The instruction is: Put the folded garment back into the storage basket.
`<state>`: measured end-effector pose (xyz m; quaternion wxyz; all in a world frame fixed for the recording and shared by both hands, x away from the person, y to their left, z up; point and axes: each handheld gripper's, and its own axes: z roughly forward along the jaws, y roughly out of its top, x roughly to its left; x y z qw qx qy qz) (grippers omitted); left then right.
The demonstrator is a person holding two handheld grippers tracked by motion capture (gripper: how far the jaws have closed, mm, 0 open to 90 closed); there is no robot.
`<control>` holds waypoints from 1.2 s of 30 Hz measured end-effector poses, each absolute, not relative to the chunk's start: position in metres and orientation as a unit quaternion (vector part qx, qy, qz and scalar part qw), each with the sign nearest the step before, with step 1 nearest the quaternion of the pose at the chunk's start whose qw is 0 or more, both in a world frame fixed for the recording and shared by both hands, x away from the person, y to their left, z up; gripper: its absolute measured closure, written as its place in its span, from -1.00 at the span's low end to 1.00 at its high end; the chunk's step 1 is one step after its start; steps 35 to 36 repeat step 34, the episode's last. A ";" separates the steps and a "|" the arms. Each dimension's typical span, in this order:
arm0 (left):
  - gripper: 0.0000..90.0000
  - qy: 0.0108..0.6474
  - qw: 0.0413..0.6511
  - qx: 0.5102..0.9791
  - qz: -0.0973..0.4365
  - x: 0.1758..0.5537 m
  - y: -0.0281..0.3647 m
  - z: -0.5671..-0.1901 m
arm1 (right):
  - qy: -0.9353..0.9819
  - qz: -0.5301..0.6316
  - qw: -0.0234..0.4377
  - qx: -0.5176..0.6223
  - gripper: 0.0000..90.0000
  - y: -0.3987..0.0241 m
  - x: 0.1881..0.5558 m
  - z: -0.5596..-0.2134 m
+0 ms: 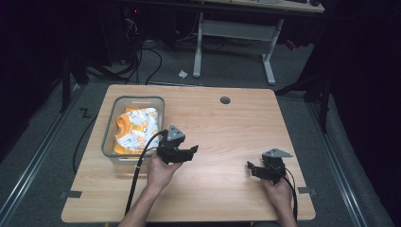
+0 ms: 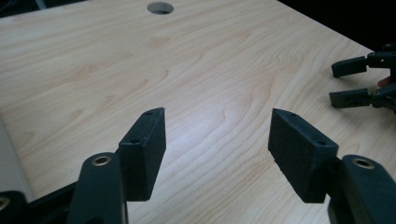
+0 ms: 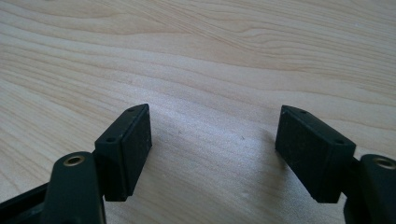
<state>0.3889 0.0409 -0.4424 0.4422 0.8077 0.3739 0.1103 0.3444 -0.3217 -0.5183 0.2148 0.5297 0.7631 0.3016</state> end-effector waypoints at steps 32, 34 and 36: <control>-0.31 0.408 0.363 0.823 0.154 0.383 0.018 -0.525 | 0.764 0.302 0.216 0.527 -0.40 -0.322 0.344 -0.518; -0.31 0.408 0.364 0.823 0.154 0.383 0.018 -0.525 | 0.764 0.302 0.216 0.527 -0.40 -0.322 0.344 -0.518; -0.31 0.408 0.364 0.823 0.154 0.383 0.018 -0.525 | 0.764 0.302 0.216 0.527 -0.40 -0.322 0.344 -0.518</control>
